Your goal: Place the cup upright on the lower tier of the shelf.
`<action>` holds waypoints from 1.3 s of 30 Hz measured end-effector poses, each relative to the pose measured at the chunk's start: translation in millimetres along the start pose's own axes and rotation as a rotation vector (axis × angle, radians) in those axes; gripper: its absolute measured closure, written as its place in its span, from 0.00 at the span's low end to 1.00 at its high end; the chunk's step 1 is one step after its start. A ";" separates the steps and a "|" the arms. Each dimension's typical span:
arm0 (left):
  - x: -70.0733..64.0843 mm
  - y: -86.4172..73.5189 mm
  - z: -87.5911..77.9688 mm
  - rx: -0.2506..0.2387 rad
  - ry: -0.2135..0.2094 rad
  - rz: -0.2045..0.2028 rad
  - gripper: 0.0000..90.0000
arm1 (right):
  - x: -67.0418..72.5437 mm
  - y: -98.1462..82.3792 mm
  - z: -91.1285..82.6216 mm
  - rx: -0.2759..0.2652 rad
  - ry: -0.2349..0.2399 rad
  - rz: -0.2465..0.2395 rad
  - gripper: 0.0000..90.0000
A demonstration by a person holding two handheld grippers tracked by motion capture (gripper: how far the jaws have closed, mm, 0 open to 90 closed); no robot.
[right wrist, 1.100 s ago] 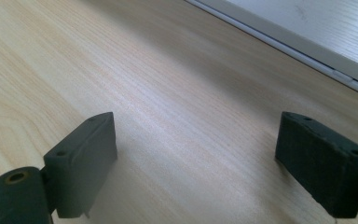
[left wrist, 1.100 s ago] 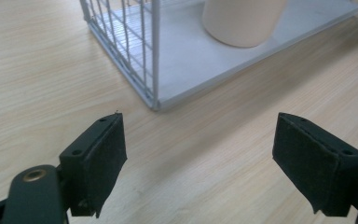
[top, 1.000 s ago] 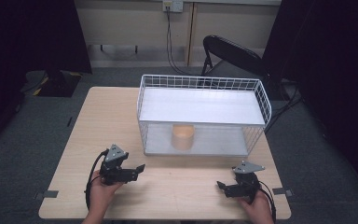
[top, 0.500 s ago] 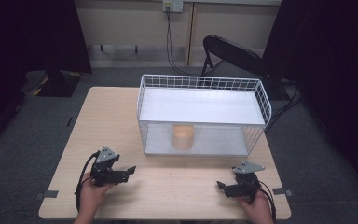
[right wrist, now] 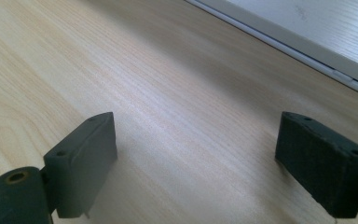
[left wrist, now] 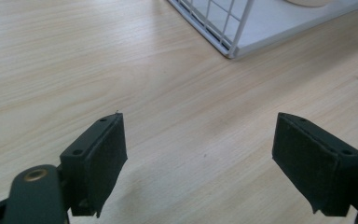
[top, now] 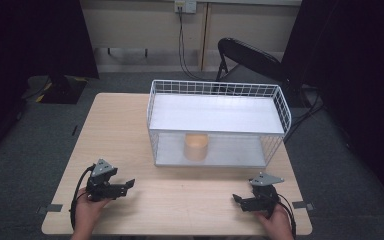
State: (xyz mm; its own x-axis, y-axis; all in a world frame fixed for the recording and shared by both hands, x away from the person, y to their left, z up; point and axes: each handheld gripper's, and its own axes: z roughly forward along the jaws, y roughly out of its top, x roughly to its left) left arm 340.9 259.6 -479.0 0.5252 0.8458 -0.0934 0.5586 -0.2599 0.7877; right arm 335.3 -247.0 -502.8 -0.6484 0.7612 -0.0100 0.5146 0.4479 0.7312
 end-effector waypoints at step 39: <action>7.0 -15.3 6.9 0.065 0.007 0.073 0.18 | 0.0 0.0 0.0 0.000 0.000 0.000 0.13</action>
State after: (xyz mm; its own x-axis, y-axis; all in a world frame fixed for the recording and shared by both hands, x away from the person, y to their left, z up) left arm 340.5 266.2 -495.9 0.5618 0.8266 -0.0332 0.5596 -0.3502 0.7511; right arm 335.3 -247.0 -502.8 -0.6484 0.7612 -0.0099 0.5147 0.4479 0.7311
